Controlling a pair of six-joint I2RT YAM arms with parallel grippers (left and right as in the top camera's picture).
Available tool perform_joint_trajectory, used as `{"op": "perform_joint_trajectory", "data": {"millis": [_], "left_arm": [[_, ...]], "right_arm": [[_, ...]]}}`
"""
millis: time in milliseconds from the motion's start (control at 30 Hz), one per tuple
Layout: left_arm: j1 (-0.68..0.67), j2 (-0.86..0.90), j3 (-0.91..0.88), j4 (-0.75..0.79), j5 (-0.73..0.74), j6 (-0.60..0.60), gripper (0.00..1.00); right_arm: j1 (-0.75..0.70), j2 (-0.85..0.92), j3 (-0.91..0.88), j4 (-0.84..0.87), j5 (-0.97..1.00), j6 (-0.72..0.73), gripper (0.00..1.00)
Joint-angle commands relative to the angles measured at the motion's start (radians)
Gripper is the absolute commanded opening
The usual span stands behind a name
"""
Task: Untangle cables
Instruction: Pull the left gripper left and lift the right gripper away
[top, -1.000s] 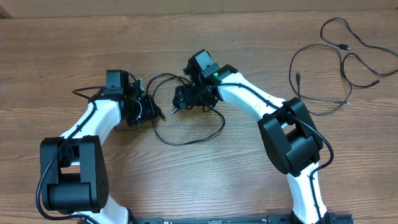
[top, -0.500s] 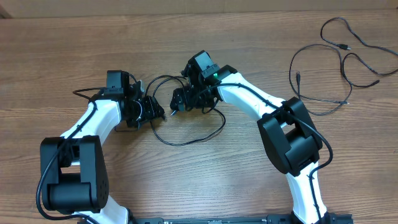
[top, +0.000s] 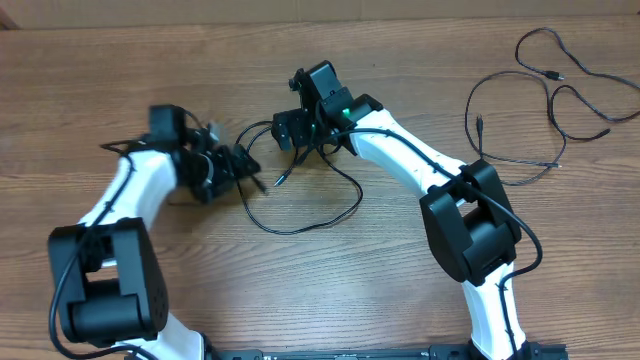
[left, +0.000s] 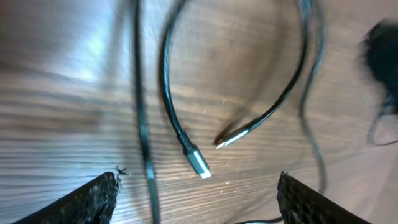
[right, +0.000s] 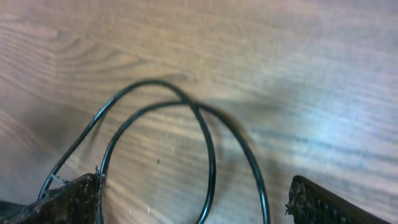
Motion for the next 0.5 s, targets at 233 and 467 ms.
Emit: {"op": "perform_joint_trajectory", "data": {"millis": [233, 467], "left_arm": [[0.154, -0.010, 0.127, -0.108, 0.010, 0.024, 1.00], [0.154, -0.010, 0.127, -0.108, -0.163, 0.024, 1.00]], "right_arm": [[0.009, 0.134, 0.010, 0.139, 0.051, -0.047, 0.84], [0.009, 0.174, 0.006, 0.151, 0.051, -0.114, 0.56]]}}
